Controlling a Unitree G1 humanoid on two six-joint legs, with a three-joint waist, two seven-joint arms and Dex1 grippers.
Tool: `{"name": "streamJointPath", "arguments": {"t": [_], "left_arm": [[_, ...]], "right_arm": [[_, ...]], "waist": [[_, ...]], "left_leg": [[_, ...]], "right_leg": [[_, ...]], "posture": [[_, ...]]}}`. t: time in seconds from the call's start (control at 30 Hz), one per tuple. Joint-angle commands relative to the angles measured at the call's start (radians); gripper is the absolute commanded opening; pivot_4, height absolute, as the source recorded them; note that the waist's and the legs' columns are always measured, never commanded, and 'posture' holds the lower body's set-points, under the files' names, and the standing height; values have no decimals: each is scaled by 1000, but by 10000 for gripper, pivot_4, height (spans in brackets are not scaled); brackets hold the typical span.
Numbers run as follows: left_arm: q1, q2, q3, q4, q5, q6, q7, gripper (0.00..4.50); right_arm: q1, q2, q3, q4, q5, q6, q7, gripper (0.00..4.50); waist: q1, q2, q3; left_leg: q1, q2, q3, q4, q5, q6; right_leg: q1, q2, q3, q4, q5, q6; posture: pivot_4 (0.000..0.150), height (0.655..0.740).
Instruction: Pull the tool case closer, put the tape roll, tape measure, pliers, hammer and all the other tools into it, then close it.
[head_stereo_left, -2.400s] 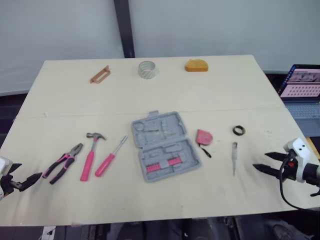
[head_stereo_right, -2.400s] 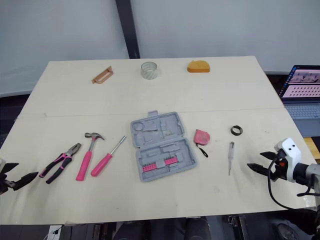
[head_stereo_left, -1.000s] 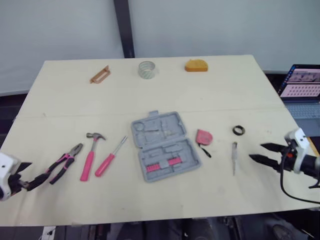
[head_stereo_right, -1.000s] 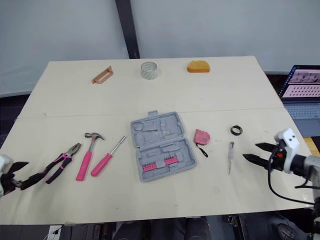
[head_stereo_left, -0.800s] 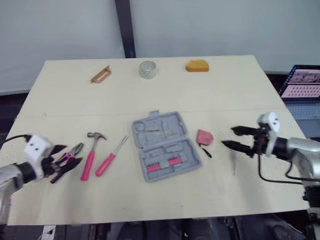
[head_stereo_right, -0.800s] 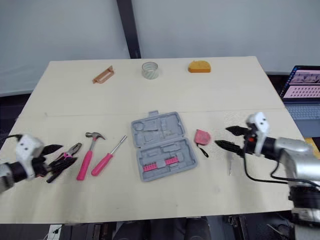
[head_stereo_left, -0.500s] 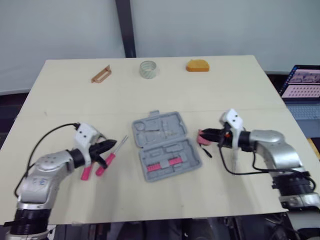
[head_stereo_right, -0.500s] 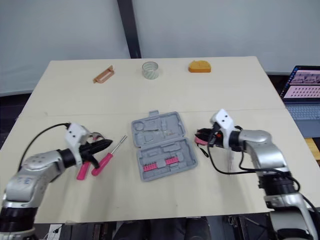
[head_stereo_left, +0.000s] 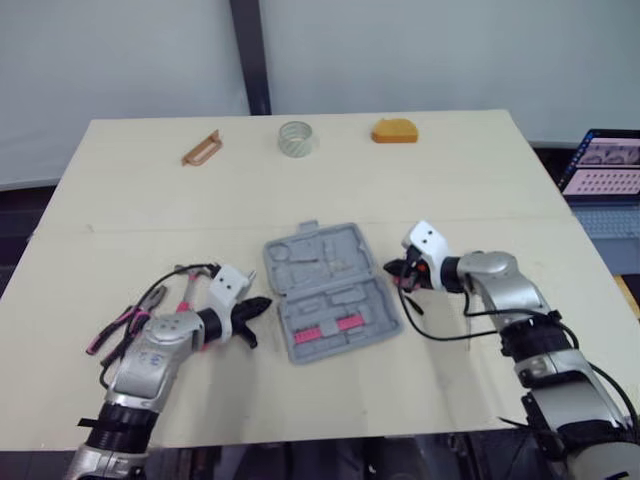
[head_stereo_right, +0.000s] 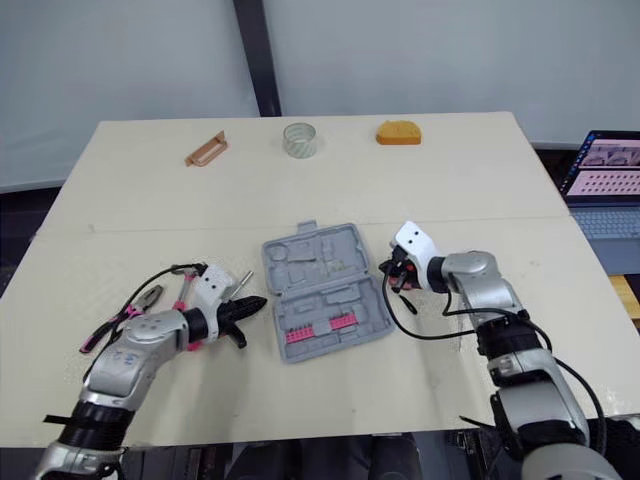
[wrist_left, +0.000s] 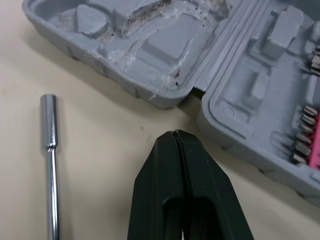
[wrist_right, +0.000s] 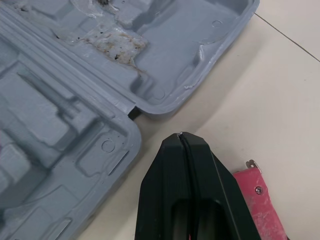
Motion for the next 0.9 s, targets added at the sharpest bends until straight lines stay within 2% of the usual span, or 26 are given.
{"name": "streamJointPath", "arguments": {"t": [0.03, 0.4, 0.9], "left_arm": [[-26, -16, -10, 30, 15, -32, -6, 0], [-68, -46, -35, 108, 36, -73, -29, 0], [-85, -61, -77, 118, 72, -98, -82, 0]], "right_arm": [[-20, 11, -2, 16, -15, -27, -7, 413], [-16, 51, -3, -8, -15, -16, 36, 413], [129, 23, 13, -241, 23, 92, 150, 413]], "waist": [[-2, 0, 0], [-3, 0, 0], [-1, 0, 0]], "left_leg": [[0, 0, 0, 0, 0, 0], [0, 0, 0, 0, 0, 0], [0, 0, 0, 0, 0, 0]], "right_leg": [[0, 0, 0, 0, 0, 0], [0, 0, 0, 0, 0, 0], [0, 0, 0, 0, 0, 0]], "posture": [[1500, 7400], [1500, 7400], [1500, 7400]]}}
